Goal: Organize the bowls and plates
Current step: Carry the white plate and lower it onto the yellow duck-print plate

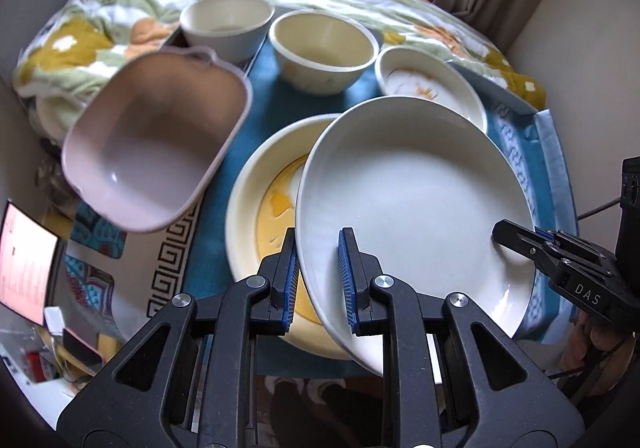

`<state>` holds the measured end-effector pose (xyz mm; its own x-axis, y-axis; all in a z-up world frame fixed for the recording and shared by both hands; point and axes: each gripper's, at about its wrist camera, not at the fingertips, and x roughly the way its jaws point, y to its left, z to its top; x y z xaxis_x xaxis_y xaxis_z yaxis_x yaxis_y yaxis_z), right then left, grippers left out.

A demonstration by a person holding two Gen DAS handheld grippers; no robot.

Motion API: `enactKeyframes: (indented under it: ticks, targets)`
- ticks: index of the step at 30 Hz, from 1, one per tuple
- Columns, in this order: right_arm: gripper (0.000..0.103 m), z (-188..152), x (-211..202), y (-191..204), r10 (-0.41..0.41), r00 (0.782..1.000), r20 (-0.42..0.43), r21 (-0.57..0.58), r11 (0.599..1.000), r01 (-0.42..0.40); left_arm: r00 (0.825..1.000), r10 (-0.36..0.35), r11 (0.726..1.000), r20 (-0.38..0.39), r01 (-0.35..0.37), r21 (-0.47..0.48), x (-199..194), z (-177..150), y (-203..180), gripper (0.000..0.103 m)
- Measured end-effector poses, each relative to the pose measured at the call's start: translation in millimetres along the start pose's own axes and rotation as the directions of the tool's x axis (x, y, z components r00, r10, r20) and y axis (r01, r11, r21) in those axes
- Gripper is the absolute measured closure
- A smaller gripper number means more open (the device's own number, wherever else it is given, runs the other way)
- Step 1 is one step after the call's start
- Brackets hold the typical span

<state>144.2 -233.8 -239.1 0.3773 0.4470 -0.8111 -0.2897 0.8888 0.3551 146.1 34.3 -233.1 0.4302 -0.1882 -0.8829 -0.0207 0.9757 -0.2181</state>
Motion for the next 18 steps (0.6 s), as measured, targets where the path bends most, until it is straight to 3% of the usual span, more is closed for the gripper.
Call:
enactKeyframes:
  ticks: [9,18]
  targets:
    - [0.087,-4,24,7,-0.054,0.999,-0.002,0.027,0.998,0.054,0.999,-0.022,0.999,-0.031,0.023,0.031,33,9,15,0.085]
    - [0.087,-5,30,10,-0.092,0.996,0.008,0.069,0.993,0.091,0.998,0.037,0.991,-0.049,-0.031,0.129,47,11,8,0.085]
